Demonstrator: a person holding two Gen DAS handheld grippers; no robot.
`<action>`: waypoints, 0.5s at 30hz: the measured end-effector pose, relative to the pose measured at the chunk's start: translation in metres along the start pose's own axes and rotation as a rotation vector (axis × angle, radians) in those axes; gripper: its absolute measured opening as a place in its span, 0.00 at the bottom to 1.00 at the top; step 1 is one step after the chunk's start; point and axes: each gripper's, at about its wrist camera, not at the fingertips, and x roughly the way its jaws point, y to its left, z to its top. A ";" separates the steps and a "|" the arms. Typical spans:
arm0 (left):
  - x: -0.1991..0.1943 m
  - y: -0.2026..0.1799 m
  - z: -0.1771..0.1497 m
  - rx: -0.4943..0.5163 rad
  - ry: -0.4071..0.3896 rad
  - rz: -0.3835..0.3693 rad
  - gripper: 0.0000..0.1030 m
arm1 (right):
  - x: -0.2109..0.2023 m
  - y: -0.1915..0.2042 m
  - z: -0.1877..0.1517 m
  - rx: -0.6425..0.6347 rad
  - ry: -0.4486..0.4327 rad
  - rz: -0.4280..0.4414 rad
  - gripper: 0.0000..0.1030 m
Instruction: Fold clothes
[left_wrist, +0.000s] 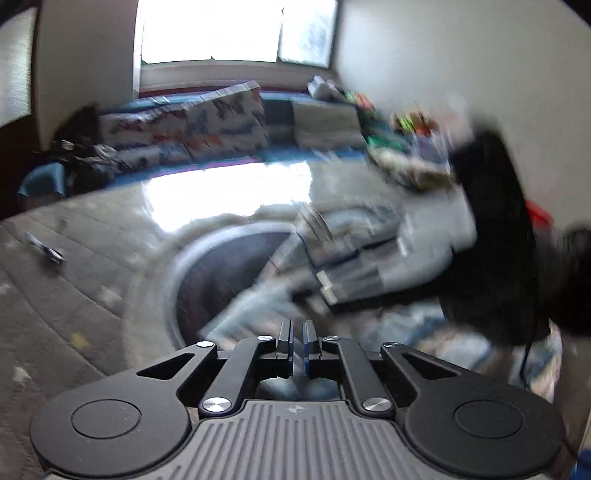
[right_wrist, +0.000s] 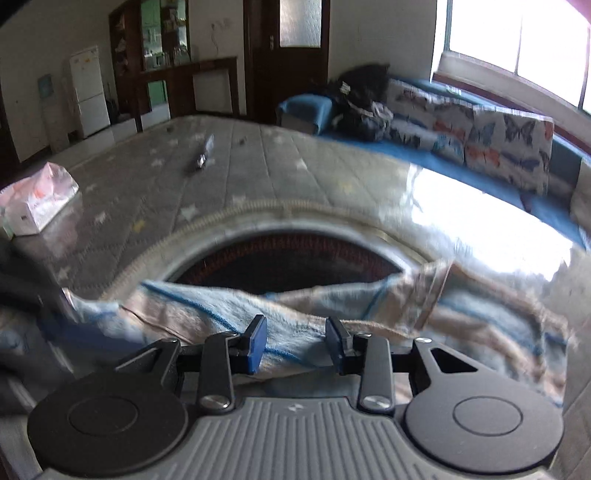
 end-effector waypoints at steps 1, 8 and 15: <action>-0.001 0.005 0.003 -0.014 -0.006 0.021 0.11 | 0.001 -0.001 -0.003 0.004 0.008 0.002 0.34; 0.034 0.033 0.002 -0.149 0.115 0.139 0.50 | 0.003 -0.004 -0.013 0.013 0.035 0.011 0.34; 0.050 0.039 -0.001 -0.170 0.148 0.081 0.30 | 0.001 -0.005 -0.013 0.015 0.028 0.011 0.35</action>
